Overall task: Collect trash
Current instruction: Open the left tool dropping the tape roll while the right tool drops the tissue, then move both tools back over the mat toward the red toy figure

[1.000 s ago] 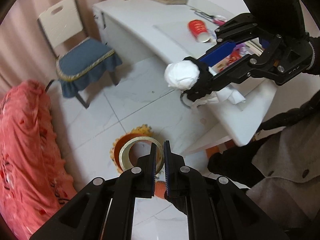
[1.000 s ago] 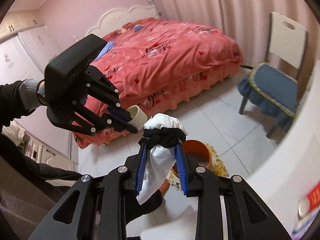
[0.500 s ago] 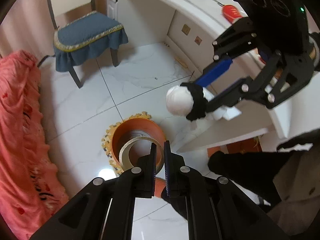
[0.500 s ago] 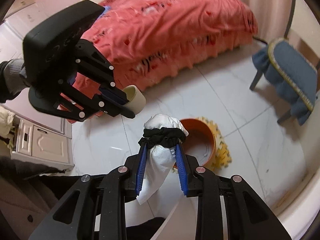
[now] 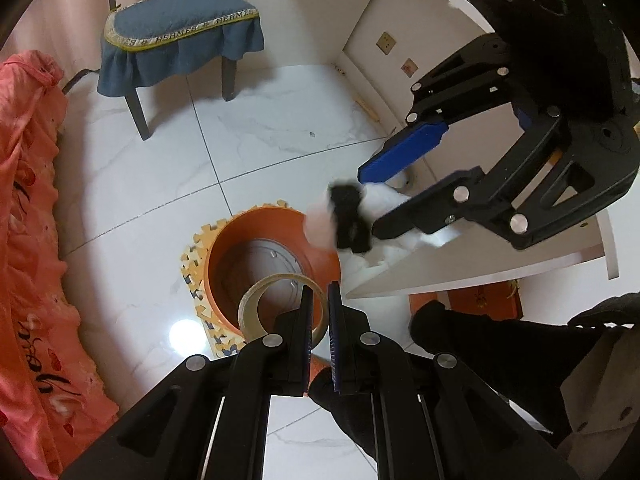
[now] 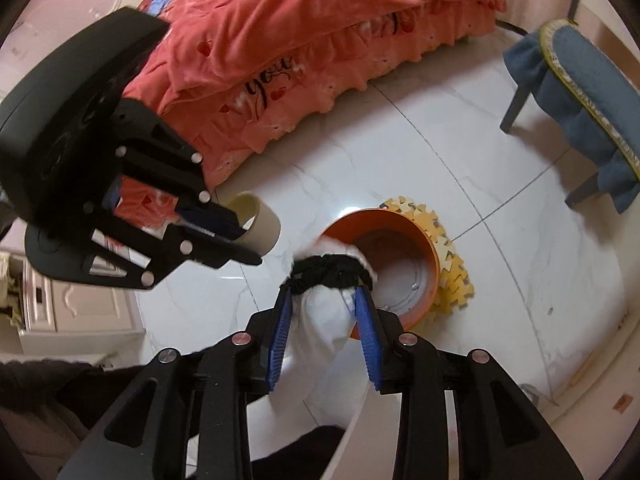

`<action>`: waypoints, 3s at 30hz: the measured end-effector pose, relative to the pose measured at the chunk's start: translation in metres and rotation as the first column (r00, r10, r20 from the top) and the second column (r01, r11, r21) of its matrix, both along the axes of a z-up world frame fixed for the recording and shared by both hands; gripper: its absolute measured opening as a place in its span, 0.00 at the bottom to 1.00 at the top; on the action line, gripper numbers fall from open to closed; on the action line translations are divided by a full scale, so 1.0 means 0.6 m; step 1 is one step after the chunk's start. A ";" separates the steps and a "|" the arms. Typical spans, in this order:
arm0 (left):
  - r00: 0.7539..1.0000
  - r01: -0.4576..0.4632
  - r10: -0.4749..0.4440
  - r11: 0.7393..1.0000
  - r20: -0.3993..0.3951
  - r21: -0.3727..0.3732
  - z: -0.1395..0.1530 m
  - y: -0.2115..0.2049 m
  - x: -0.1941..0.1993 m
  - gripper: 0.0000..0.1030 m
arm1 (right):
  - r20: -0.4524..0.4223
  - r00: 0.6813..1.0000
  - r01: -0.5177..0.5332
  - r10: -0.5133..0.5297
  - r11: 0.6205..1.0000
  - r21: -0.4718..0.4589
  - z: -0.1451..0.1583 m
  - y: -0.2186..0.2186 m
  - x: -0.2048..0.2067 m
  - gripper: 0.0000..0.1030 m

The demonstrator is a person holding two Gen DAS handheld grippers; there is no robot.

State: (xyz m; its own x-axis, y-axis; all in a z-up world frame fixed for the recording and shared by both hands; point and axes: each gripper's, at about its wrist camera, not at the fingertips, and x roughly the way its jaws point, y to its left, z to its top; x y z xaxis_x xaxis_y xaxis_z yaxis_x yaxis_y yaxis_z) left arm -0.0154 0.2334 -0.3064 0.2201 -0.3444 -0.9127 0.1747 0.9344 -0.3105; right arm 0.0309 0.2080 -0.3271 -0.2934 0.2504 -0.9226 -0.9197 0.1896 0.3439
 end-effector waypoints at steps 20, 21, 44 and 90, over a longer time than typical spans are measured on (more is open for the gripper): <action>1.000 0.021 -0.021 0.999 -0.006 0.024 -0.008 -0.016 0.023 0.53 | -0.025 0.999 0.038 -0.038 0.999 0.013 0.027 -0.029 0.000 0.38; 1.000 0.021 -0.021 0.999 -0.007 0.024 -0.007 -0.017 0.023 0.53 | -0.025 0.999 0.038 -0.037 0.999 0.014 0.030 -0.030 0.001 0.38; 0.995 0.072 -0.082 0.986 0.061 0.147 0.126 -0.063 0.022 0.72 | -0.011 0.993 0.116 -0.116 0.987 0.113 0.179 -0.133 0.007 0.49; 0.831 0.393 -0.471 0.874 0.297 0.287 0.389 -0.393 0.048 0.72 | 0.099 0.796 0.509 -0.597 0.749 0.425 0.476 -0.581 0.027 0.60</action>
